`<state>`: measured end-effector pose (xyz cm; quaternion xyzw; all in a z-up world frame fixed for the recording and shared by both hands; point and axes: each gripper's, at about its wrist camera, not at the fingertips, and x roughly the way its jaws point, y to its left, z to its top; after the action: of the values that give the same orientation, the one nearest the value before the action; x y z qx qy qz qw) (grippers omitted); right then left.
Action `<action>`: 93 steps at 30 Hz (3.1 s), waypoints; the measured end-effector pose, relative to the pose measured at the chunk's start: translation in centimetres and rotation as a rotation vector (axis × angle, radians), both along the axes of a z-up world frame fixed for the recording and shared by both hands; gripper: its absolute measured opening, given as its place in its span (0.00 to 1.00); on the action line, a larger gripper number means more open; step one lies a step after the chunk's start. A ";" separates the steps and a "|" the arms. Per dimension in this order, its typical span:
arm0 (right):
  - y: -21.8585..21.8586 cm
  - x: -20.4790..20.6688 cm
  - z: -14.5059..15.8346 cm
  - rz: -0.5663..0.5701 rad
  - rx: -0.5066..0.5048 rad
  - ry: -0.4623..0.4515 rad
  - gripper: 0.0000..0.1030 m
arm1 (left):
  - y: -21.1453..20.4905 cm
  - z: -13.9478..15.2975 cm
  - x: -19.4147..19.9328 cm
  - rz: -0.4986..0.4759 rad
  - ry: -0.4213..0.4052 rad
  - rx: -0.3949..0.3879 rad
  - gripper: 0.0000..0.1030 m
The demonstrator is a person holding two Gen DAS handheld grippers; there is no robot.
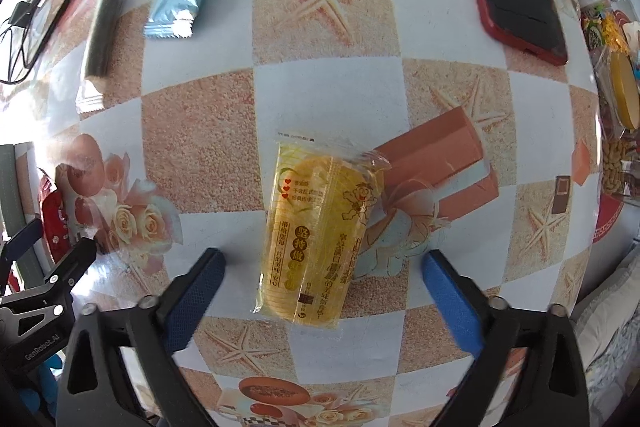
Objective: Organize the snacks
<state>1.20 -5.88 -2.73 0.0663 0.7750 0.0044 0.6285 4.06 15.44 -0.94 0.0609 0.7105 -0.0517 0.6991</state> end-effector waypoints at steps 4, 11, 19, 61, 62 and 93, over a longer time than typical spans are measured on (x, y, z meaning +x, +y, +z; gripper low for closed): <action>0.4 0.7 1.3 0.013 -0.002 -0.037 0.52 | 0.0 1.2 -0.1 -0.014 -0.027 -0.020 0.58; 1.3 1.5 2.8 -0.008 0.118 -0.046 0.37 | 1.3 2.4 -0.5 0.014 -0.001 -0.079 0.24; 2.9 1.4 4.7 0.018 0.170 -0.065 0.37 | 2.7 4.4 -2.9 0.022 -0.021 -0.104 0.24; 25.9 2.5 12.6 0.420 0.299 -0.161 0.37 | 23.2 11.0 -7.0 0.366 -0.226 -0.081 0.24; 26.7 2.6 12.6 0.433 0.303 -0.161 0.37 | 23.6 10.9 -7.0 0.375 -0.225 -0.078 0.23; 36.3 3.0 10.0 0.543 0.302 -0.087 0.37 | 27.4 6.5 -8.2 0.460 -0.130 -0.013 0.70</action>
<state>4.17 30.39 7.29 -0.0508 0.7274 0.2901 0.6198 -4.12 42.86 5.51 -0.1037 0.6588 0.1082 0.7373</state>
